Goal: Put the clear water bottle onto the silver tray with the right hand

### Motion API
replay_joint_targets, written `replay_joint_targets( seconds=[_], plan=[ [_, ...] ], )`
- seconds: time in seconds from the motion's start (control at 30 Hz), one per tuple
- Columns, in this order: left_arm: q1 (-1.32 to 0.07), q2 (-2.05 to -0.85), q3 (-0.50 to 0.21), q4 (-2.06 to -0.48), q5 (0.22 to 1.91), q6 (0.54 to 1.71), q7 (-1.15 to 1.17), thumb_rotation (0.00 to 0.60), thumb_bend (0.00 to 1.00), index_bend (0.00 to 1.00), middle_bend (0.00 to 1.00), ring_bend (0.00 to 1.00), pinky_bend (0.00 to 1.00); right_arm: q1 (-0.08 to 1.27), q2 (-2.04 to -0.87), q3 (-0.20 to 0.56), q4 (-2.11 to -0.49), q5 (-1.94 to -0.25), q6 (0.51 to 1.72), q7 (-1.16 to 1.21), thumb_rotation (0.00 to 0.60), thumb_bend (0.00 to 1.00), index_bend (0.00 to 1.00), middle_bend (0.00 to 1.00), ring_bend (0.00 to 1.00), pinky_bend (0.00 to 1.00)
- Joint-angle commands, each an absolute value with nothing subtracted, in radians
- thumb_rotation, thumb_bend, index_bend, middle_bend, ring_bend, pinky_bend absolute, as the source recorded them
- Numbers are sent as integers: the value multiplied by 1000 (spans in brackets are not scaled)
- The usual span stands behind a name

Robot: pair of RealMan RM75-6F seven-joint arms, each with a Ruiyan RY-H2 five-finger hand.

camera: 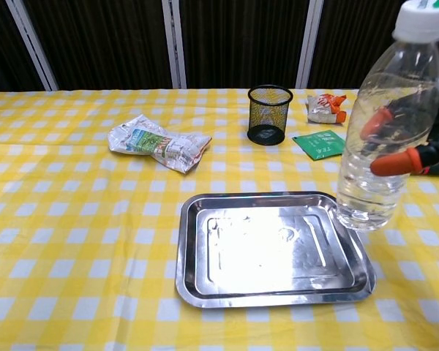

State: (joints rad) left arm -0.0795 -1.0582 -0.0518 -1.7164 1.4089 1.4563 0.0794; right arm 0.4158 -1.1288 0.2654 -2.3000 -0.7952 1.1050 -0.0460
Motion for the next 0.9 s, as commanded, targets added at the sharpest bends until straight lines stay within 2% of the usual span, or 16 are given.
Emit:
replay_joint_targets(
  seconds=[0.03, 0.33, 0.5, 0.67, 0.8, 0.9],
  plan=[
    [-79, -1058, -52, -1717, 1409, 1456, 78, 600, 190, 43, 0, 0, 0, 450, -1019, 313, -2356, -733, 1081, -68, 600, 701, 870, 658, 339, 0],
    [-76, -1054, -52, -1718, 1410, 1461, 70, 600, 190, 43, 0, 0, 0, 506, -796, 419, -2356, -660, 956, 19, 600, 729, 874, 662, 339, 0],
    [-75, -1054, -53, -1717, 1409, 1461, 69, 600, 190, 43, 0, 0, 0, 522, -705, 445, -2356, -605, 861, 94, 600, 730, 874, 662, 339, 0],
    [-76, -1055, -52, -1717, 1410, 1458, 73, 600, 190, 43, 0, 0, 0, 530, -686, 408, -2356, -567, 795, 128, 600, 731, 875, 662, 339, 0],
    [-76, -1056, -52, -1718, 1411, 1461, 76, 600, 190, 43, 0, 0, 0, 530, -750, 346, -2356, -553, 806, 124, 600, 731, 875, 662, 339, 0],
    [-76, -1058, -53, -1718, 1408, 1460, 78, 600, 190, 43, 0, 0, 0, 522, -857, 277, -2342, -552, 837, 116, 600, 731, 875, 662, 339, 0]
  ],
)
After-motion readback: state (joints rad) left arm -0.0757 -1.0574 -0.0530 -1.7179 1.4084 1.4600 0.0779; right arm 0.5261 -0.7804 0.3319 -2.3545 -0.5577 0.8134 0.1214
